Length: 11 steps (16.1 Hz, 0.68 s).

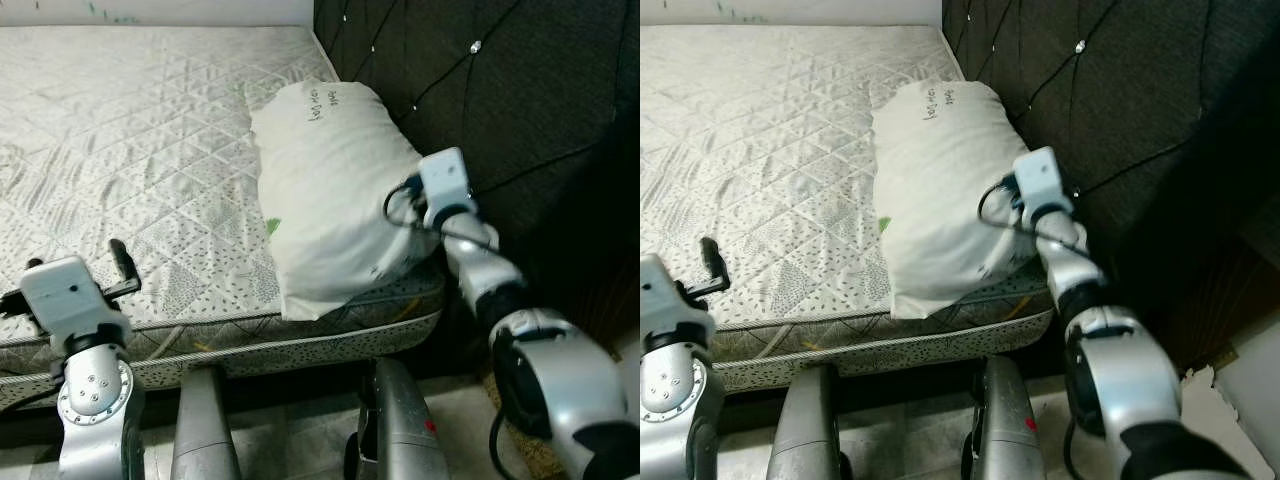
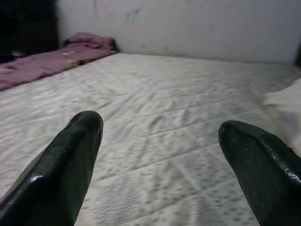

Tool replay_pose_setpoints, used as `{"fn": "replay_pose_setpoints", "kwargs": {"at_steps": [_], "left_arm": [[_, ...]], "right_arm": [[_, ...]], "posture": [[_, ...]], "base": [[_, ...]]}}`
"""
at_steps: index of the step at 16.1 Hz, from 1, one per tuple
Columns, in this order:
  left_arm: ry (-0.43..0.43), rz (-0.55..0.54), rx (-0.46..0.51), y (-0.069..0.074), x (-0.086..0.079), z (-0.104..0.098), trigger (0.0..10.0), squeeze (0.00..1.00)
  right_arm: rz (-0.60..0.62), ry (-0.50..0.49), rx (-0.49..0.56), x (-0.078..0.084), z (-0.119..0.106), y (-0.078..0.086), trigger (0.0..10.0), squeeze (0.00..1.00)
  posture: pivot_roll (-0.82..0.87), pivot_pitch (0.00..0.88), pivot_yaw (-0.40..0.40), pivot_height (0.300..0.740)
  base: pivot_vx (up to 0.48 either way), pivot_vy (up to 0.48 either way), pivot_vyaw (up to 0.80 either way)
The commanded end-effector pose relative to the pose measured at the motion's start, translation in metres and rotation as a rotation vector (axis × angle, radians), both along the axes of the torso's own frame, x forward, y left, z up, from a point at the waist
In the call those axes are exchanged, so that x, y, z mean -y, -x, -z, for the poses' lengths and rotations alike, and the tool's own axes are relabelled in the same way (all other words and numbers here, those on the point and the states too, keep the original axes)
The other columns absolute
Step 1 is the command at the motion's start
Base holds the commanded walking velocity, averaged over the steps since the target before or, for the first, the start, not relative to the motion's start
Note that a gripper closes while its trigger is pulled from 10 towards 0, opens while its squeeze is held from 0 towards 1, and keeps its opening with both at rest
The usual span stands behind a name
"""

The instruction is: Clean up the room

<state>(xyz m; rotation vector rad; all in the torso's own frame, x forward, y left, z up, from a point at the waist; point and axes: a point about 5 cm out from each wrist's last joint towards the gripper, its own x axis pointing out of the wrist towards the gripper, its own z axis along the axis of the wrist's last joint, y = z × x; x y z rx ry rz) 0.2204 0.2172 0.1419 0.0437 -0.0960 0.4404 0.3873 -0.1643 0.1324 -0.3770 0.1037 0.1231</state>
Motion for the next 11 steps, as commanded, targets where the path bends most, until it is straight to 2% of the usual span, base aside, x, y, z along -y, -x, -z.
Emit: {"fn": "replay_pose_setpoints", "kwargs": {"at_steps": [1,3,4,5,6,8,10,11], "left_arm": [[0.031,0.063,0.017,-0.003,0.007,0.0,10.0,0.0],[0.012,0.088,0.019,-0.005,0.009,-0.004,10.0,0.0],[0.005,0.088,0.027,-0.007,0.009,-0.007,10.0,0.0],[0.002,0.089,0.029,-0.008,0.009,-0.007,10.0,0.0],[0.009,0.085,0.029,-0.009,0.008,-0.004,10.0,0.0],[0.022,0.091,0.029,-0.009,0.01,-0.002,10.0,0.0],[0.025,0.108,0.025,-0.013,0.013,-0.002,10.0,0.0],[0.028,0.114,0.023,-0.013,0.013,-0.003,10.0,0.0]], "right_arm": [[-0.037,-0.032,0.016,-0.003,0.001,0.003,10.0,1.0],[-0.045,-0.042,-0.047,0.001,0.029,0.02,10.0,1.0],[-0.055,-0.158,-0.09,0.0,0.038,0.028,10.0,1.0],[-0.058,-0.187,-0.092,0.0,0.04,0.03,10.0,1.0],[-0.073,-0.203,-0.048,-0.002,0.038,0.037,10.0,1.0],[-0.063,-0.213,-0.009,0.0,0.028,0.039,10.0,1.0],[-0.007,-0.168,0.0,0.013,0.023,0.042,10.0,1.0],[0.049,-0.162,-0.006,0.023,0.023,0.043,10.0,0.11]], "posture": [[0.05,0.0,-0.07,0.546],[0.05,0.0,-0.074,0.546],[0.04,0.0,-0.078,0.546],[0.04,0.0,-0.078,0.546],[0.02,0.0,-0.073,0.546],[0.0,0.0,-0.066,0.546],[0.0,0.0,-0.051,0.546],[-0.01,0.0,-0.04,0.546]], "base": [[0.0,0.0,0.0],[0.0,0.0,0.0],[0.0,0.0,0.0],[0.0,0.0,0.0],[0.0,0.0,0.0],[0.0,0.0,0.0],[0.0,0.0,0.0],[0.0,0.0,0.0]]}}
